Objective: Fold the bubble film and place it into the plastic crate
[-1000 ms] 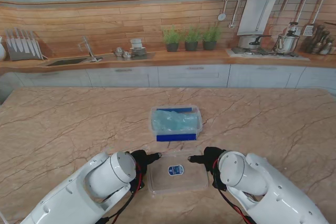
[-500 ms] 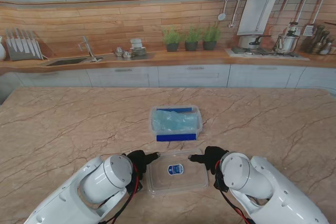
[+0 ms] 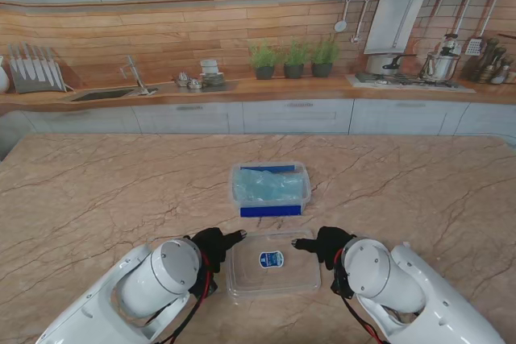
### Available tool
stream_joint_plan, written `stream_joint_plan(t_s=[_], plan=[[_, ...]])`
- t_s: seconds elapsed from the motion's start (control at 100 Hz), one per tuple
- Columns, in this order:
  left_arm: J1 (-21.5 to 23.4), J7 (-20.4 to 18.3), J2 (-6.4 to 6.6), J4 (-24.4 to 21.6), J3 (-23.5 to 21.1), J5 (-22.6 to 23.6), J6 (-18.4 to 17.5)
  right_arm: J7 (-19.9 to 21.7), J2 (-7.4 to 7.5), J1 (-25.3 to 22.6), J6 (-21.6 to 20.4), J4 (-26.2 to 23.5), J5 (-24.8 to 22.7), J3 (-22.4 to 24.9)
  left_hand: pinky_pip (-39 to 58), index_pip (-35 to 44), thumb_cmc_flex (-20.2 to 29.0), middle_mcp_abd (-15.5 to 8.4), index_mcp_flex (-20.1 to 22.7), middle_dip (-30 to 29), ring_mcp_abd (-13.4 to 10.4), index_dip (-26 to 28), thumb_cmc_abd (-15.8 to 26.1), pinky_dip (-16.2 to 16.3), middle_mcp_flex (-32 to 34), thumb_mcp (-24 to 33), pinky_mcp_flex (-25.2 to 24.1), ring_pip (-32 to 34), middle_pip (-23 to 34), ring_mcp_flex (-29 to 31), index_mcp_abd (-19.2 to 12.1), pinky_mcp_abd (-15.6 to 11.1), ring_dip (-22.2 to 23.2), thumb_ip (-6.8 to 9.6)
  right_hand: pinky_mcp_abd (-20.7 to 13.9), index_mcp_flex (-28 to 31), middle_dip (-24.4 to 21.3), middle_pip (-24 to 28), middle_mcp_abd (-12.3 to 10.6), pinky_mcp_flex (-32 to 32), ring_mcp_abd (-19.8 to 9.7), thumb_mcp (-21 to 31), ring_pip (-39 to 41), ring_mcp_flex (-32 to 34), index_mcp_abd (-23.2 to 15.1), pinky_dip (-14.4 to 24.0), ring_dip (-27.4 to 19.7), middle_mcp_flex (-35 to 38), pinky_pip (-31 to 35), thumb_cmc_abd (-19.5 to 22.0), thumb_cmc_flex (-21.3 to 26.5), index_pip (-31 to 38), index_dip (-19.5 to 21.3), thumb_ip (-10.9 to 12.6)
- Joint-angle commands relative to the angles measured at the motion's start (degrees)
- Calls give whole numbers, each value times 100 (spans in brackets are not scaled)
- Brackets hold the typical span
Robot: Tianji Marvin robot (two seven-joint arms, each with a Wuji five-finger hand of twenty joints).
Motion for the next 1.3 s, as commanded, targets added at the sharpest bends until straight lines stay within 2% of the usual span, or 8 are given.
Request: stream_joint_plan(t_s=[0.0,0.37,0.65,0.94,1.29], plan=[[68,-39,-88,-149,21,-54,-95,-10,-114,-86,-130,-181,77,-34,17,196,165,-505,145,-55,143,242,-134,119,-159,-22,-26,-27,-177,-141,-1499,54,-40,190,-305,-39,71,157,240,141,-13,-102,193,215,-1381,124,59,125,731,93,-115,-66,90,148],[196,101,-145,-308,-172,-144,-350,24,-122,-201,-376,-486,90,211,4,184,186,-544,210,-58,137,272,-192,151,-68,-22,-11,-31,-167,-106,-1501,72,-40,188,-321,-44,99,193,224,166,-51,-92,243,238,-1395,139,65,124,768,64,-118,-65,117,150],[328,194,-163,-502,-352,-116,-617,90,-111,-61,-349,-610,40,203,4,183,189,-527,238,-58,150,282,-214,161,-37,-21,31,-24,-161,-66,-1505,92,-43,186,-313,-27,101,187,224,172,-36,-87,244,239,-1415,140,59,135,770,58,-122,-55,138,148],[221,221,-183,-582,-477,-148,-638,189,-104,355,-225,-503,183,85,48,166,202,-508,254,-62,160,284,-237,174,-19,-19,95,28,-166,4,-1497,89,-32,185,-311,-16,102,180,222,172,-43,-76,242,239,-1430,140,55,135,770,47,-113,-45,157,148],[-388,170,-235,-329,-467,-344,-574,390,-95,1101,-131,-242,479,-68,-1,89,212,-511,228,-87,197,264,-250,164,-89,-24,46,-25,-226,-59,-1499,113,-52,180,-310,-5,104,180,214,172,-40,-71,242,243,-1454,141,52,143,770,40,-111,-32,185,145]])
